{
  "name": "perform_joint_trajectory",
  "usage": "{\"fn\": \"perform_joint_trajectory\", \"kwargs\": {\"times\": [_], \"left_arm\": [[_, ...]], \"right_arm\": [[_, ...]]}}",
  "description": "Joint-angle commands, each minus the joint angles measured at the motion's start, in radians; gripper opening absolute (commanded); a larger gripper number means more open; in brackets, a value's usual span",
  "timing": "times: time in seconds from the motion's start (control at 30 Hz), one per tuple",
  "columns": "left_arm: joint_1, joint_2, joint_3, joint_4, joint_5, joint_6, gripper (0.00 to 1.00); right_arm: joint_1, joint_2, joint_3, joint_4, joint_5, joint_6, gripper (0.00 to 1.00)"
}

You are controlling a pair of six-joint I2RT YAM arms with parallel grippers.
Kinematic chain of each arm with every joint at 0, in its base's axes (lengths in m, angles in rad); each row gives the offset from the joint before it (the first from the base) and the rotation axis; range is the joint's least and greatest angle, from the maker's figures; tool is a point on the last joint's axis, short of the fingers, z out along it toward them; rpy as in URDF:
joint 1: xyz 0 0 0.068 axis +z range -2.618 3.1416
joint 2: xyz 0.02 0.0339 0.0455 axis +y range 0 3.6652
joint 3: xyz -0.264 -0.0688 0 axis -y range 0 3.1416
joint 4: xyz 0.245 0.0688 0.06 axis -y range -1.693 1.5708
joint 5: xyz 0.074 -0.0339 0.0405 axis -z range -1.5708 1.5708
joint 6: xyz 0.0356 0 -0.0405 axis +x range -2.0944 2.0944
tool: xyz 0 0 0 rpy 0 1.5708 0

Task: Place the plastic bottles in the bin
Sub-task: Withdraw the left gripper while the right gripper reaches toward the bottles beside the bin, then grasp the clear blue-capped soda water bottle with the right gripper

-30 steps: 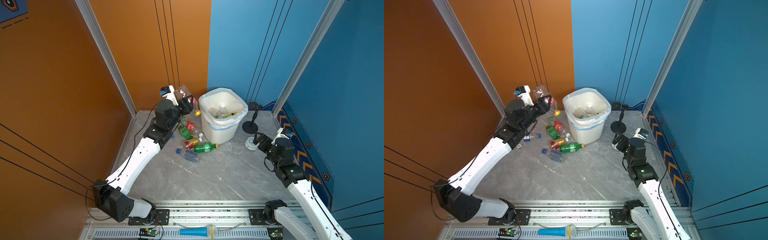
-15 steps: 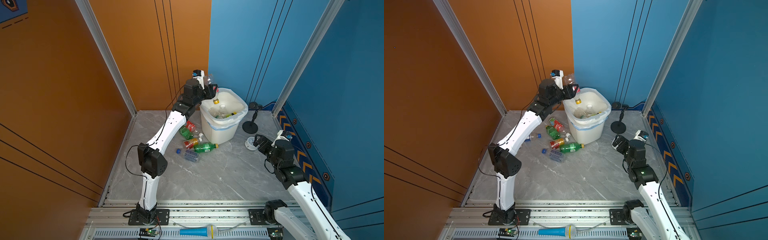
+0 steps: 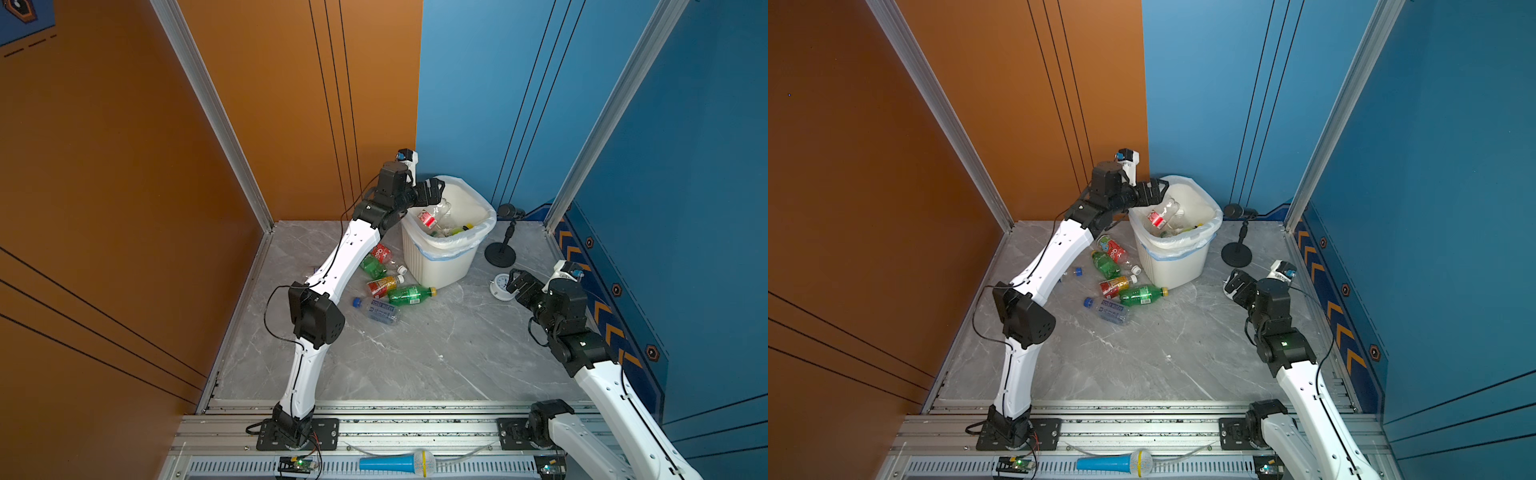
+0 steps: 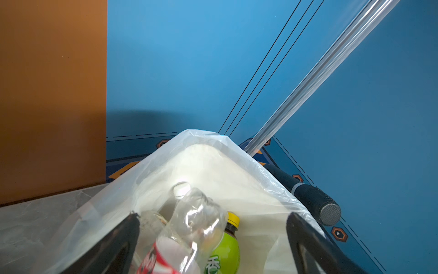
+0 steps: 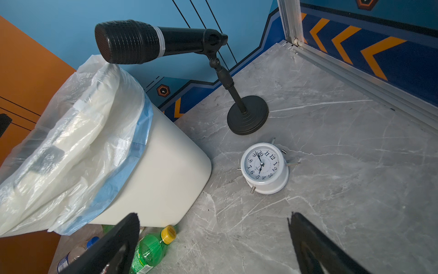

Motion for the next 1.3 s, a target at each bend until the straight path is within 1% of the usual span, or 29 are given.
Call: {"fn": "perform_joint_trajectory", "kwargs": {"times": [0.0,0.1,0.13,0.23,0.3,0.37,0.47,0.5,0.6,0.7,0.8,0.93,1.07,1.2,1.27], "left_arm": [[0.007,-0.138,-0.064,-0.01,-0.007,0.04,0.98],[0.012,-0.265,-0.216,0.035,-0.039,0.06,0.98],[0.013,-0.324,-0.297,0.067,-0.053,0.066,0.98],[0.021,-0.523,-0.596,0.205,-0.118,0.058,0.98],[0.026,-0.654,-0.844,0.274,-0.177,0.034,0.98],[0.031,-0.784,-1.108,0.328,-0.245,-0.024,0.98],[0.06,-0.92,-1.395,0.351,-0.275,-0.103,0.98],[0.071,-0.949,-1.449,0.341,-0.276,-0.122,0.98],[0.092,-1.039,-1.549,0.301,-0.286,-0.16,0.98],[0.104,-1.095,-1.59,0.261,-0.313,-0.168,0.98],[0.133,-1.128,-1.629,0.247,-0.317,-0.18,0.98],[0.193,-1.167,-1.684,0.23,-0.311,-0.202,0.98],[0.264,-1.228,-1.738,0.215,-0.291,-0.218,0.98],[0.338,-1.29,-1.778,0.189,-0.272,-0.221,0.98],[0.372,-1.32,-1.796,0.178,-0.259,-0.222,0.98]], "right_arm": [[-0.007,0.011,0.022,-0.01,-0.027,-0.012,1.0],[-0.006,0.021,0.033,-0.013,-0.041,-0.018,1.0],[-0.005,0.025,0.038,-0.014,-0.048,-0.021,1.0],[0.002,0.037,0.044,-0.013,-0.06,-0.025,1.0],[0.012,0.049,0.045,-0.007,-0.064,-0.025,1.0],[0.026,0.065,0.05,-0.005,-0.069,-0.027,1.0],[0.061,0.095,0.056,-0.001,-0.064,-0.028,1.0],[0.074,0.106,0.058,0.005,-0.062,-0.03,1.0],[0.124,0.135,0.074,0.005,-0.054,-0.044,1.0],[0.2,0.155,0.103,0.009,-0.032,-0.087,1.0],[0.299,0.188,0.157,0.01,-0.037,-0.167,1.0],[0.465,0.275,0.251,0.003,-0.051,-0.273,1.0],[0.62,0.422,0.352,-0.018,-0.078,-0.372,1.0],[0.712,0.625,0.491,-0.103,-0.13,-0.455,1.0],[0.75,0.728,0.568,-0.16,-0.134,-0.496,0.98]]}}
